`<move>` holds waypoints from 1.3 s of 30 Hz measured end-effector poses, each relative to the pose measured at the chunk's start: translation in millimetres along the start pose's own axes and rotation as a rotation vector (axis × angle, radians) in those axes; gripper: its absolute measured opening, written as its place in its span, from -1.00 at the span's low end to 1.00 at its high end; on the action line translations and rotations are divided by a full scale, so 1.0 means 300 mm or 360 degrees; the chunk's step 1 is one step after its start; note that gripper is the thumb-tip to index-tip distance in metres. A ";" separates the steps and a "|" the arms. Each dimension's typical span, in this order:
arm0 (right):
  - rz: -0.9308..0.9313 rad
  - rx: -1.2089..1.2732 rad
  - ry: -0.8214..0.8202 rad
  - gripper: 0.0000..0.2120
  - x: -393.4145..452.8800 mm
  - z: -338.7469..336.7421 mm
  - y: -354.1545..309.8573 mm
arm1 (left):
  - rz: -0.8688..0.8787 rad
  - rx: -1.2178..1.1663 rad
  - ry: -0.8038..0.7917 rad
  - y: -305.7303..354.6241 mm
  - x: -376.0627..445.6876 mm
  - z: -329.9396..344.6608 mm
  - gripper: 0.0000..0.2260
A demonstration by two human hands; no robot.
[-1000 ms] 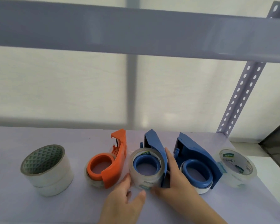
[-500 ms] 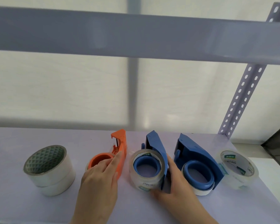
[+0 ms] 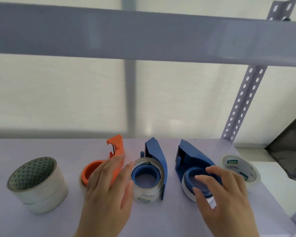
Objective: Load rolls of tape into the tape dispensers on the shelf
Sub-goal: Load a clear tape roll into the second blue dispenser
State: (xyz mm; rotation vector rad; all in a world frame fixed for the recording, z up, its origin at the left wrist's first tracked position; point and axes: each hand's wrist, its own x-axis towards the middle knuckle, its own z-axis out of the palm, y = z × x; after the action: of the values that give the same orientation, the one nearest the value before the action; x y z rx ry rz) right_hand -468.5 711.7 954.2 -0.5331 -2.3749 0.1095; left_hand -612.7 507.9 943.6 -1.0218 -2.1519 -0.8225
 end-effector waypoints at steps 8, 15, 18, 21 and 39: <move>-0.0190 -0.0386 -0.0278 -0.50 -0.021 0.054 0.080 | 0.0269 -0.0294 -0.0028 0.089 -0.013 0.057 -0.67; 0.0115 -0.0131 -0.0060 -0.48 -0.085 0.062 0.052 | 0.0019 -0.0797 -0.0435 0.273 -0.034 0.098 -0.74; 0.0286 0.0244 -0.0016 -0.55 -0.123 0.084 0.071 | -0.0374 -0.1001 -0.0776 0.331 -0.016 0.140 -0.66; 0.0419 0.0521 0.0011 -0.50 -0.144 0.095 0.086 | -0.0618 -0.1030 -0.1029 0.369 0.009 0.166 -0.42; 0.0552 0.1544 0.0022 -0.53 -0.151 0.040 0.054 | -0.0902 -0.1478 -0.0675 0.395 0.024 0.204 -0.44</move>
State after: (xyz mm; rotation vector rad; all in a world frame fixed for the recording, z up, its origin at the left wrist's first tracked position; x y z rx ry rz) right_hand -440.0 708.8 913.7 -0.4321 -1.8770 1.3110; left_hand -535.1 616.7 942.8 -1.0551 -2.4790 -2.1758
